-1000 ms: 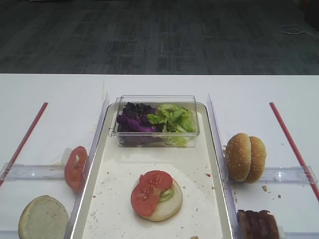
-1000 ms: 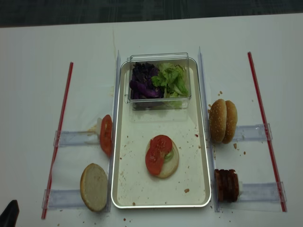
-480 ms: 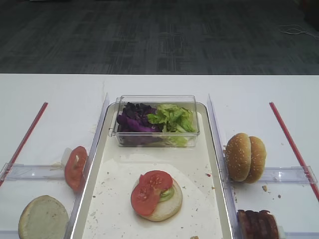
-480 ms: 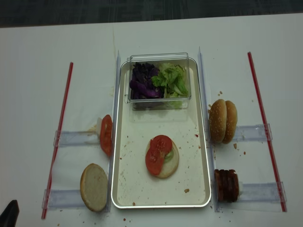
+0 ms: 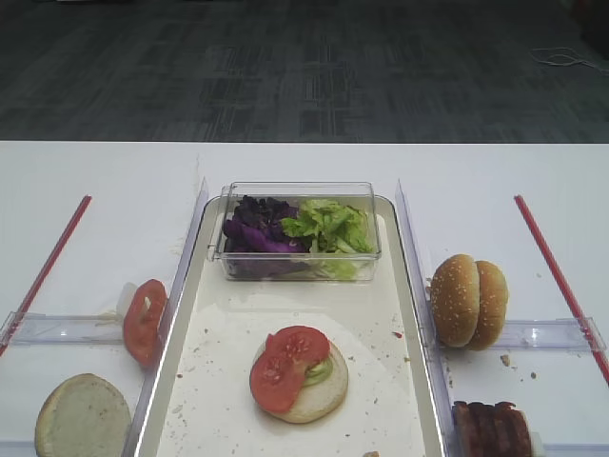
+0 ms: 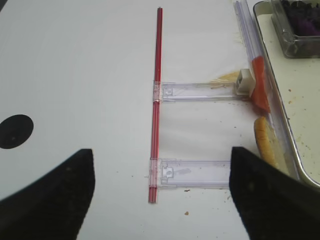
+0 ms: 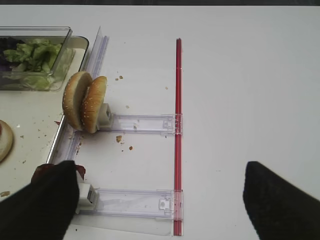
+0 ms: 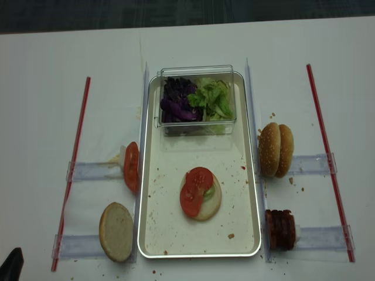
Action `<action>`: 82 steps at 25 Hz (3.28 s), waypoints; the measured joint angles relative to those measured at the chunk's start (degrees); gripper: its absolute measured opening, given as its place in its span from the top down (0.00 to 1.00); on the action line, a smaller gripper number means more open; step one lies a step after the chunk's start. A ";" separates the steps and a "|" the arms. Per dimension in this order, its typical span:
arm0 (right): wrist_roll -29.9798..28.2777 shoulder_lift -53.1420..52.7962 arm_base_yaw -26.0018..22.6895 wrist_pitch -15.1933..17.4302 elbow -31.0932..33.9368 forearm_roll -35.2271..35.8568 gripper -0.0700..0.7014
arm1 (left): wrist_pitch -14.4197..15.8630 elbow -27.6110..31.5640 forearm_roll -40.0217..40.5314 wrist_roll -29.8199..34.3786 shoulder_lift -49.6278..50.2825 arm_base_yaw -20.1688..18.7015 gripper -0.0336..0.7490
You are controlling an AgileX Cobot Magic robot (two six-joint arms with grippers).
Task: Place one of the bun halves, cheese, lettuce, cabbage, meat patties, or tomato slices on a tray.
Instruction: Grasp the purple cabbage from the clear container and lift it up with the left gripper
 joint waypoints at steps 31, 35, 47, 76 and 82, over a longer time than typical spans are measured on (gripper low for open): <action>0.13 0.00 0.00 0.00 0.00 0.00 0.02 | -2.75 0.00 0.00 0.79 54.92 0.00 0.26; 0.13 0.00 0.00 0.00 0.00 0.00 0.02 | -3.15 -2.00 0.00 -0.14 55.52 0.00 0.26; 0.13 0.00 0.00 0.00 0.00 0.00 0.02 | -5.96 -25.45 0.00 -1.23 82.51 0.00 0.26; 0.02 0.00 0.00 0.00 0.00 0.00 0.02 | -0.23 -73.01 -0.61 1.37 119.12 -5.61 0.26; 0.02 0.00 0.00 0.00 0.00 0.00 0.02 | -0.99 -73.09 -2.64 3.22 119.12 -17.20 0.26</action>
